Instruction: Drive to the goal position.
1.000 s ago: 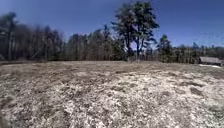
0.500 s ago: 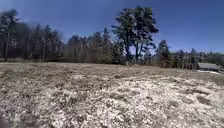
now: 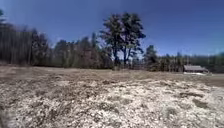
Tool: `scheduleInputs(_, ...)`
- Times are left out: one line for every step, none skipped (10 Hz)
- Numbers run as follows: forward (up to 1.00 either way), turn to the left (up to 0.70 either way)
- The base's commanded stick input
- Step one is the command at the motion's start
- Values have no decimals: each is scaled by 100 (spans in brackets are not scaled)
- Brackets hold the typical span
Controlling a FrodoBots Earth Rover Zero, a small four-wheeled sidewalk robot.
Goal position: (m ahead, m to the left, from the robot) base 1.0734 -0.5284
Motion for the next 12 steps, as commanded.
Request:
scheduleInputs(70,-35)
scheduleInputs(70,-35)
scheduleInputs(70,-35)
scheduleInputs(70,-35)
scheduleInputs(70,-35)
scheduleInputs(70,-35)
scheduleInputs(70,-35)
scheduleInputs(70,-35)
scheduleInputs(70,-35)
scheduleInputs(70,-26)
scheduleInputs(70,-6)
scheduleInputs(70,0)
